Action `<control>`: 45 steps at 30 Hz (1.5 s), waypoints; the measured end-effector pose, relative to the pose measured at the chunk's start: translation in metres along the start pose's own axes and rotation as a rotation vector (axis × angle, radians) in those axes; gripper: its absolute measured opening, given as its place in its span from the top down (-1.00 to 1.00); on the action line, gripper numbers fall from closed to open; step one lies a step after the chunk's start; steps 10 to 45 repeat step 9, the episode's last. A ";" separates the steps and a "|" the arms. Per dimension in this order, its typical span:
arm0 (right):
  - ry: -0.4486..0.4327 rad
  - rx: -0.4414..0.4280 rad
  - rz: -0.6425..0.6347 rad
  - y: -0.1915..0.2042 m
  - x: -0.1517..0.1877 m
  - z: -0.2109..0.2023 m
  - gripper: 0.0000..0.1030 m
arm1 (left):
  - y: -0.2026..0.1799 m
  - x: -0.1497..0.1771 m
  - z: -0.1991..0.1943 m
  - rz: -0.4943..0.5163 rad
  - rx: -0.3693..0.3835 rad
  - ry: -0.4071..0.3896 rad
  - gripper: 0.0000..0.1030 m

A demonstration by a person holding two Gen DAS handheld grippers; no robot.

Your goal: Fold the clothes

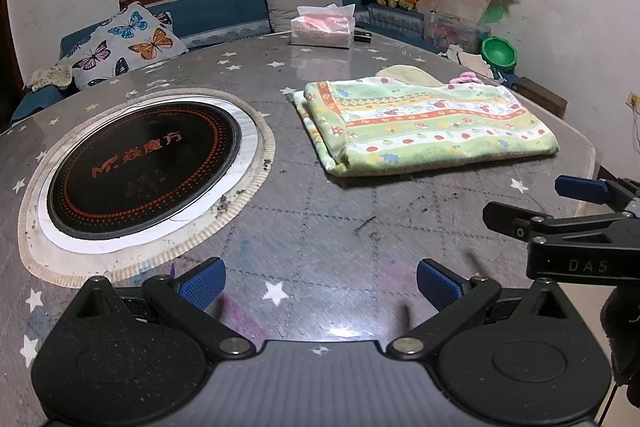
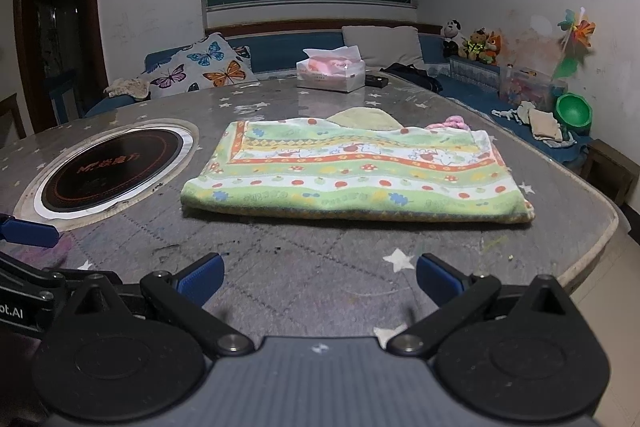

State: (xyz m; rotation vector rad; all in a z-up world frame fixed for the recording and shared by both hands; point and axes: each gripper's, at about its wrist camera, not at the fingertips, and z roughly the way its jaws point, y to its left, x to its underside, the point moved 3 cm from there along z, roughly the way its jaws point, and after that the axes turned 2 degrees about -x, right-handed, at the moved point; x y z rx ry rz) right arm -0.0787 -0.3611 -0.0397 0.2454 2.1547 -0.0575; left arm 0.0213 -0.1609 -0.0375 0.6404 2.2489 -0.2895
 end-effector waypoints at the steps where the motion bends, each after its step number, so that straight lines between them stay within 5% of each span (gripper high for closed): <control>1: -0.001 0.000 0.002 0.000 0.001 -0.001 -1.00 | 0.000 0.001 -0.001 0.001 0.001 -0.002 -1.00; 45: -0.009 -0.005 0.011 0.000 0.004 -0.009 -1.00 | -0.007 0.005 -0.005 0.013 0.008 0.000 -1.00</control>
